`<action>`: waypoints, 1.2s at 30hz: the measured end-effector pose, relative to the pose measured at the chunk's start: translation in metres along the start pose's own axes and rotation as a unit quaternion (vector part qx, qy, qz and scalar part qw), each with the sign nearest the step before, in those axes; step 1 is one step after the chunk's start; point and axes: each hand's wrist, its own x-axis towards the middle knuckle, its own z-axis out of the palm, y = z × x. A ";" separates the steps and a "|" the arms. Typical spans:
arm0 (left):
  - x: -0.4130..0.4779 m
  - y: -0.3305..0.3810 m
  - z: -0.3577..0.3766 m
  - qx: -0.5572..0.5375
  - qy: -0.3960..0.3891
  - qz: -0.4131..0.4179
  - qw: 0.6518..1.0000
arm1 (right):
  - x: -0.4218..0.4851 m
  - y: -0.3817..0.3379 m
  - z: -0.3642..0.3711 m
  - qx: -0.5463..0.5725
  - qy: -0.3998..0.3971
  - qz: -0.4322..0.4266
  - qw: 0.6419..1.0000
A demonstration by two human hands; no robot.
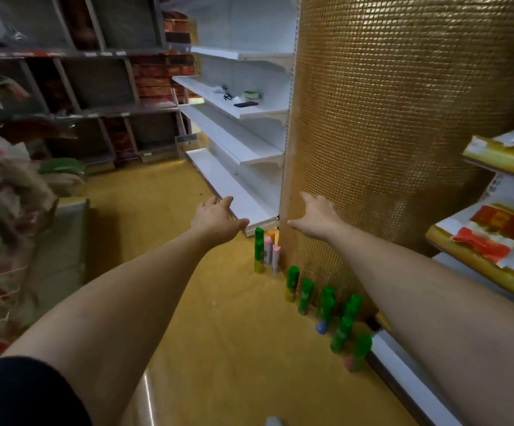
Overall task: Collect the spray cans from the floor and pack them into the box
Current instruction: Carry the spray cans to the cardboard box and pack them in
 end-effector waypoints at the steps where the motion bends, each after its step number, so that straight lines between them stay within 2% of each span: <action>1: 0.024 -0.001 0.004 0.000 0.001 -0.001 1.000 | 0.026 0.002 0.004 0.001 0.001 0.000 1.000; 5: 0.121 -0.001 0.026 -0.001 -0.022 -0.019 1.000 | 0.136 0.012 0.018 0.013 -0.015 0.011 1.000; 17: 0.367 -0.008 0.070 0.002 -0.081 -0.031 0.996 | 0.385 0.008 0.081 -0.003 -0.094 0.025 0.995; 23: 0.514 -0.041 0.122 -0.012 -0.121 -0.040 0.992 | 0.505 0.011 0.138 -0.007 -0.118 0.085 0.989; 27: 0.600 -0.064 0.153 -0.026 -0.176 -0.045 0.983 | 0.577 0.013 0.166 -0.021 -0.150 0.115 0.982; 36: 0.715 -0.116 0.263 -0.036 -0.246 -0.089 0.964 | 0.691 0.061 0.273 -0.003 -0.214 0.192 0.958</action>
